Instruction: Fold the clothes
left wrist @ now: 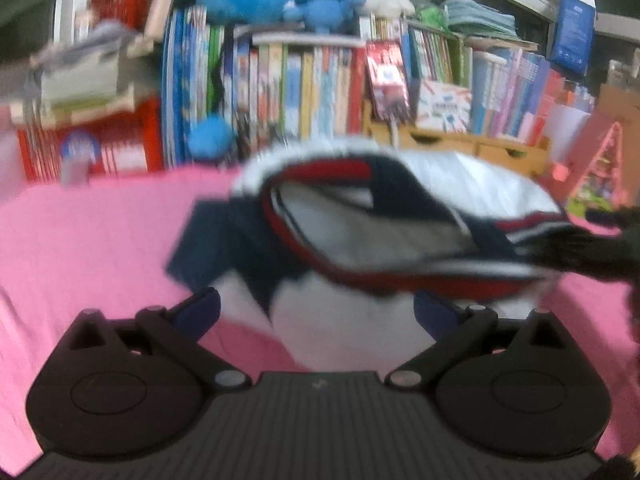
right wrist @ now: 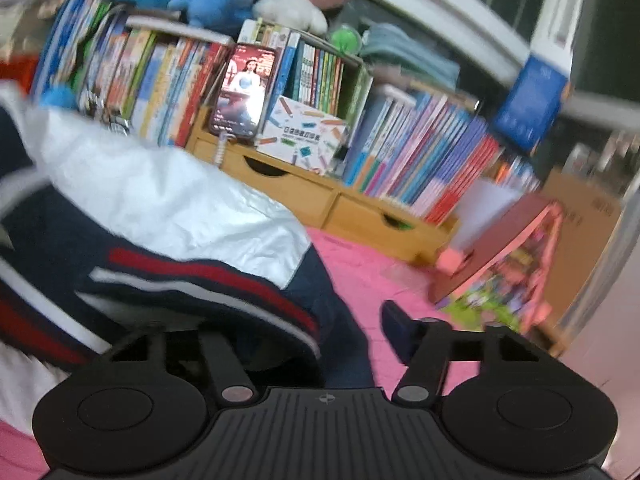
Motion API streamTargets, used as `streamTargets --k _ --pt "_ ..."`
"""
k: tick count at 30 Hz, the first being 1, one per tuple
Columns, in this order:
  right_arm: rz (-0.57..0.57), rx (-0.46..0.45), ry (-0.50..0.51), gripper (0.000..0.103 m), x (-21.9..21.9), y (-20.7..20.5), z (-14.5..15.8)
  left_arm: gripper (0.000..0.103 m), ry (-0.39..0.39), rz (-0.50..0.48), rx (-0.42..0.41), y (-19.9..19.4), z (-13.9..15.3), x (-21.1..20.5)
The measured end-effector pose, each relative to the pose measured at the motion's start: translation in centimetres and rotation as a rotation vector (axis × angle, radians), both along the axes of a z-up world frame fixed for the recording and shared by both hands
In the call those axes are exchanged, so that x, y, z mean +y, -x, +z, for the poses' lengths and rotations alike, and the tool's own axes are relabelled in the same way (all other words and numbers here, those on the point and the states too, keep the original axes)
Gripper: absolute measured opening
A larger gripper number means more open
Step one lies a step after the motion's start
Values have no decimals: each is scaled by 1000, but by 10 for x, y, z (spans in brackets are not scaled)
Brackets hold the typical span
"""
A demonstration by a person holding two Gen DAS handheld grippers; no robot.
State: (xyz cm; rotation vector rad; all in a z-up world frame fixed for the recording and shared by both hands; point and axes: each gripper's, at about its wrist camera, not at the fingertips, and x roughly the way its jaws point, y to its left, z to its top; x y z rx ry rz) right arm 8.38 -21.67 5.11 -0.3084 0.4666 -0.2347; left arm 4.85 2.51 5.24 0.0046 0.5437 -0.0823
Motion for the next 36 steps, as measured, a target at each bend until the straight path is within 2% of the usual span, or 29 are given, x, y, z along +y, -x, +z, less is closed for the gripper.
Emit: streamTargets --k 1,2,5,8,11,13,17,19,24,26,28,30,32,36 --pt "7 -4 -40 37 -3 1 5 103 -12 6 -6 -7 1 0" --pt "4 -17 -67 31 -6 4 12 103 -19 10 -8 -15 2 -1" --pt "29 -78 -154 25 -14 17 36 103 -24 -30 -11 -28 5 -11" --pt "54 -125 -219 17 -23 26 59 103 -71 -71 -30 -33 3 -31" --pt "96 -152 -296 15 -29 35 81 103 -117 -140 -60 -27 1 -54" --pt "126 -170 -325 15 -32 44 91 103 -114 -211 -103 -13 3 -65" --pt "144 -226 -306 13 -35 60 109 103 -194 -293 -167 1 2 -92" --pt "142 -228 -282 13 -37 62 113 103 -248 -259 -155 -11 -3 -102" --pt "226 -116 -111 17 -20 72 86 103 -327 -146 -110 -41 -20 -83" --pt "249 -70 50 32 -1 75 60 103 -313 -126 -97 -43 -21 -67" --pt "272 -32 215 35 20 73 32 103 -298 -102 -86 -42 -20 -53" --pt "283 -22 337 37 38 68 8 103 -277 -96 -81 -41 -18 -45" --pt "292 -35 402 50 52 61 -5 103 -256 -105 -85 -37 -14 -41" --pt "362 -50 520 59 78 50 -23 103 -246 -94 -118 -31 -4 -37"
